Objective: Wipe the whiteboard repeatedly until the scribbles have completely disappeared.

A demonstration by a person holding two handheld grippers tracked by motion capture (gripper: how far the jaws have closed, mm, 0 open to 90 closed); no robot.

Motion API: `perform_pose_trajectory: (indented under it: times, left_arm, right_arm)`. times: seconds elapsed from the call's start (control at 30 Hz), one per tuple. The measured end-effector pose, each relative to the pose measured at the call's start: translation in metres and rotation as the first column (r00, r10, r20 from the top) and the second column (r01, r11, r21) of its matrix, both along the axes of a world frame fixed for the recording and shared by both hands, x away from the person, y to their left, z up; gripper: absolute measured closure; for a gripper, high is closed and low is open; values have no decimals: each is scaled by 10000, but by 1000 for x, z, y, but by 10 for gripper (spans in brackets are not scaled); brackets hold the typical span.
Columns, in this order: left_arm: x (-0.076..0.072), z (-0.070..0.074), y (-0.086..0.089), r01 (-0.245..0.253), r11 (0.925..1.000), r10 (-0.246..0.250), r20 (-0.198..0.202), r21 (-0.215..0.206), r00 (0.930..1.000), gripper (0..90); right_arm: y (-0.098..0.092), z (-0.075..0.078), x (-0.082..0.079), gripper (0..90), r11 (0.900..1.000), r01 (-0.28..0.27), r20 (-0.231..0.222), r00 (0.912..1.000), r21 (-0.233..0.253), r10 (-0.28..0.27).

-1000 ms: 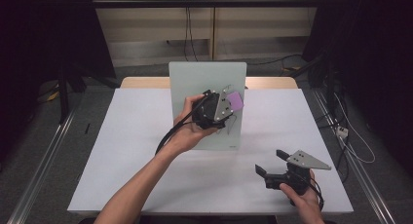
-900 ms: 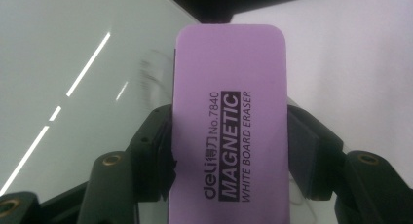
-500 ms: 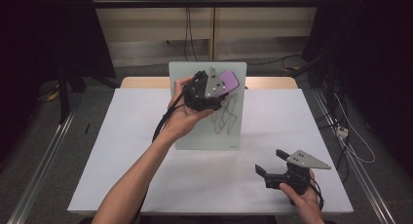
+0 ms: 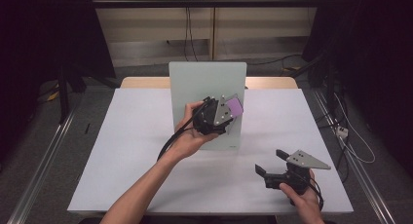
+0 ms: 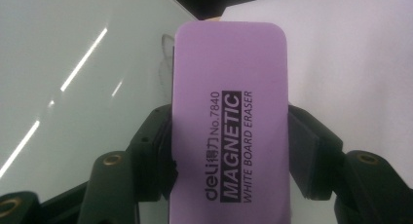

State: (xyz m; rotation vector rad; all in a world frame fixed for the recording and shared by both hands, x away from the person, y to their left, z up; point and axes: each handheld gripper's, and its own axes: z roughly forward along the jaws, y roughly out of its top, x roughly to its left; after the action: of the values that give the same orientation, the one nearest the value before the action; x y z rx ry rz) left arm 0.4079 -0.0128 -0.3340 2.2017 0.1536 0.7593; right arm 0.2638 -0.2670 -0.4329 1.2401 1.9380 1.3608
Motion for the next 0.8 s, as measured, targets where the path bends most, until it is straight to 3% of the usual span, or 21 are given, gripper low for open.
perform_pose_trajectory:
  times: [0.1, 0.4, 0.5, 0.6, 0.8]
  left_arm:
    - [3, 6, 0, -6, 10000, 6, 23, -45, 10000, 412]
    - [16, 39, 1, -362, 9954, 389, 289, -890, 9988, 412]
    - [21, 49, 2, -490, 9922, 515, 190, -1150, 9985, 412]
    - [18, 45, -1, -420, 9962, 453, 420, -762, 9981, 412]
    - [9, 23, -10, -93, 9996, 101, 271, -279, 9996, 412]
  right_arm:
    - [-1, 0, 0, 47, 10000, 12, -35, 10000, 43, -12]
    - [-1, 0, 0, 47, 10000, -3, -52, 10000, 55, 3]
    - [-1, 0, 0, 47, 10000, -13, -52, 10000, 54, 13]
    - [-1, 0, 0, 47, 10000, -11, -49, 10000, 71, 11]
    - [0, 0, 0, 47, 10000, -19, -23, 10000, 48, 19]
